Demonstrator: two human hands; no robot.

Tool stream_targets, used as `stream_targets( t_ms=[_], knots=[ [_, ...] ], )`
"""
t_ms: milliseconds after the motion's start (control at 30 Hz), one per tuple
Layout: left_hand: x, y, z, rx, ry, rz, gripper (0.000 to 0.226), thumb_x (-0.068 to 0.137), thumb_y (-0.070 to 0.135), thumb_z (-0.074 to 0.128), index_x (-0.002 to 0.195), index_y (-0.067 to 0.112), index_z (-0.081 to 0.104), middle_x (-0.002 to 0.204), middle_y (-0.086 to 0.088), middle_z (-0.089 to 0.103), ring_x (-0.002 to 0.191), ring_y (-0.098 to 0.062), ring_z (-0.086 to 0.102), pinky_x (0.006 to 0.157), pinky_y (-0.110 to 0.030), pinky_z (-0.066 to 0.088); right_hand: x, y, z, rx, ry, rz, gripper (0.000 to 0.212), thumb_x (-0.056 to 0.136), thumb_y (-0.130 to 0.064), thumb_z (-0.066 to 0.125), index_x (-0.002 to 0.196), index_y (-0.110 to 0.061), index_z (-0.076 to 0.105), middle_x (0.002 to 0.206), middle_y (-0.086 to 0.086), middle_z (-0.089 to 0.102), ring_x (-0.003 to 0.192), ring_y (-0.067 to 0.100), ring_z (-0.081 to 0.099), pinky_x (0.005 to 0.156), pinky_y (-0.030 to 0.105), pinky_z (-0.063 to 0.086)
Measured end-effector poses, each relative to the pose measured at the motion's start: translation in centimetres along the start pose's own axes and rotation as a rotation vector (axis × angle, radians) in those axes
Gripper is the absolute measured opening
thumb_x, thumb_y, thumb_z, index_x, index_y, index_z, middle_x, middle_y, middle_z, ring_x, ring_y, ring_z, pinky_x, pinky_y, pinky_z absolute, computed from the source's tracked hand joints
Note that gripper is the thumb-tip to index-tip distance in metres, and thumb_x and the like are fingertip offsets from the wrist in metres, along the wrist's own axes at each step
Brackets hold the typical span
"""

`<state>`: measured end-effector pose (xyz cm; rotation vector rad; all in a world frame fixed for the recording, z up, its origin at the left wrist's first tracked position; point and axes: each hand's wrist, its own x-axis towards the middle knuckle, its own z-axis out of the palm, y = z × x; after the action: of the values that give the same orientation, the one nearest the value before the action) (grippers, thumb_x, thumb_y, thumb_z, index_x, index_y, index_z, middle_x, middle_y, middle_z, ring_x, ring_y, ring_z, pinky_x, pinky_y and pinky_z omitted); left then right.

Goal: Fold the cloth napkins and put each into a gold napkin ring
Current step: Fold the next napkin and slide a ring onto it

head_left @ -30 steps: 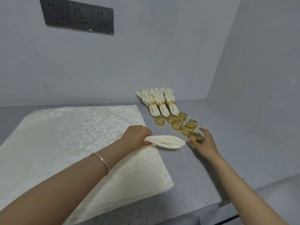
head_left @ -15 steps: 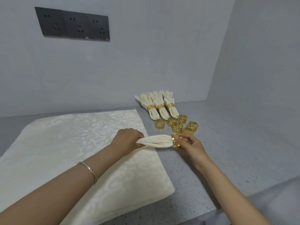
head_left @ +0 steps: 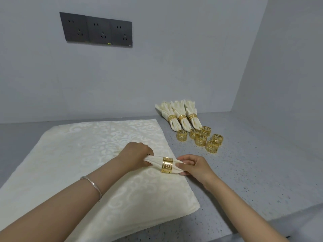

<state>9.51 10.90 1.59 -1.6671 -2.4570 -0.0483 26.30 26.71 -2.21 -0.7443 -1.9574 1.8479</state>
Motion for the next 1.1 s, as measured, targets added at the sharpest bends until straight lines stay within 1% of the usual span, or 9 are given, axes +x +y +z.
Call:
stream_targets(
  t_ms=[100,167,367,533,633,767,900,1000,1100],
  knots=[
    [0.2,0.2,0.5,-0.025,-0.070,0.094,0.062,0.081,0.052,0.065,0.136,0.032,0.046,0.122,0.011,0.063,0.107,-0.014,0.060,0.086,-0.024,0.036,0.1,0.1,0.5,0.014,0.038,0.018,0.014,0.078,0.001,0.072,0.092,0.001,0.069,0.084,0.017,0.070,0.064,0.013,0.069,0.057,0.019,0.056],
    [0.5,1.0,0.5,-0.105,-0.111,0.124,0.078,0.074,0.058,0.070,0.140,0.031,0.040,0.131,0.013,0.056,0.114,-0.014,0.055,0.090,-0.024,0.034,0.1,0.0,0.9,0.027,0.044,0.006,0.011,0.077,0.002,0.073,0.087,0.000,0.070,0.081,0.016,0.070,0.063,0.014,0.069,0.058,0.021,0.057],
    [1.0,2.1,1.0,-0.311,-0.095,0.126,0.050,0.075,0.044,0.075,0.117,0.027,0.055,0.100,0.006,0.063,0.084,-0.011,0.052,0.069,-0.025,0.032,-0.3,-0.5,1.3,0.030,0.069,-0.042,0.007,0.077,0.003,0.073,0.083,0.001,0.070,0.077,0.015,0.070,0.062,0.015,0.068,0.057,0.021,0.056],
    [0.6,0.6,0.0,-0.293,-0.151,0.069,0.048,0.077,0.044,0.074,0.119,0.027,0.055,0.095,0.008,0.050,0.086,-0.010,0.044,0.071,-0.024,0.031,-0.5,-0.7,-0.2,0.014,0.125,-0.059,0.006,0.076,0.002,0.074,0.081,0.000,0.072,0.074,0.015,0.071,0.058,0.016,0.066,0.059,0.021,0.057],
    [0.6,0.2,-0.4,-0.253,-0.187,0.074,0.049,0.078,0.044,0.073,0.120,0.026,0.055,0.102,0.005,0.055,0.087,-0.009,0.043,0.072,-0.023,0.029,-0.6,-0.3,-0.2,-0.018,0.118,-0.067,0.006,0.075,0.001,0.075,0.080,0.000,0.072,0.071,0.013,0.070,0.056,0.015,0.065,0.057,0.020,0.055],
    [0.8,0.1,0.2,-0.153,-0.171,0.152,0.053,0.076,0.045,0.074,0.124,0.030,0.056,0.110,0.003,0.060,0.099,-0.013,0.053,0.075,-0.024,0.031,-0.5,0.5,0.0,-0.298,0.069,-0.166,0.007,0.076,-0.010,0.078,0.078,-0.011,0.072,0.067,0.001,0.065,0.059,0.010,0.056,0.061,0.016,0.047],
    [0.2,-1.6,0.1,-0.168,-0.073,0.146,0.093,0.065,0.058,0.078,0.144,0.031,0.037,0.138,0.008,0.048,0.127,-0.013,0.042,0.104,-0.024,0.025,-0.3,0.1,1.0,-0.531,-0.026,-0.263,0.030,0.077,-0.032,0.076,0.103,-0.023,0.064,0.098,-0.011,0.063,0.093,0.004,0.057,0.076,0.007,0.040],
    [-1.5,-3.6,-0.7,-0.218,0.024,0.061,0.105,0.062,0.070,0.072,0.149,0.031,0.027,0.148,0.008,0.039,0.135,-0.013,0.036,0.109,-0.025,0.022,-0.1,-0.4,2.4,-0.696,-0.139,-0.288,0.056,0.074,-0.044,0.076,0.123,-0.031,0.053,0.113,-0.020,0.055,0.106,-0.001,0.052,0.088,0.013,0.040],
    [-3.3,-5.2,-0.9,-0.299,0.072,-0.120,0.112,0.060,0.085,0.053,0.151,0.029,0.020,0.153,0.008,0.032,0.138,-0.014,0.033,0.109,-0.027,0.026,0.5,-0.6,4.3,-0.796,-0.167,-0.307,0.069,0.068,-0.052,0.076,0.129,-0.036,0.049,0.114,-0.020,0.057,0.103,0.001,0.056,0.090,0.023,0.046]
  ],
)
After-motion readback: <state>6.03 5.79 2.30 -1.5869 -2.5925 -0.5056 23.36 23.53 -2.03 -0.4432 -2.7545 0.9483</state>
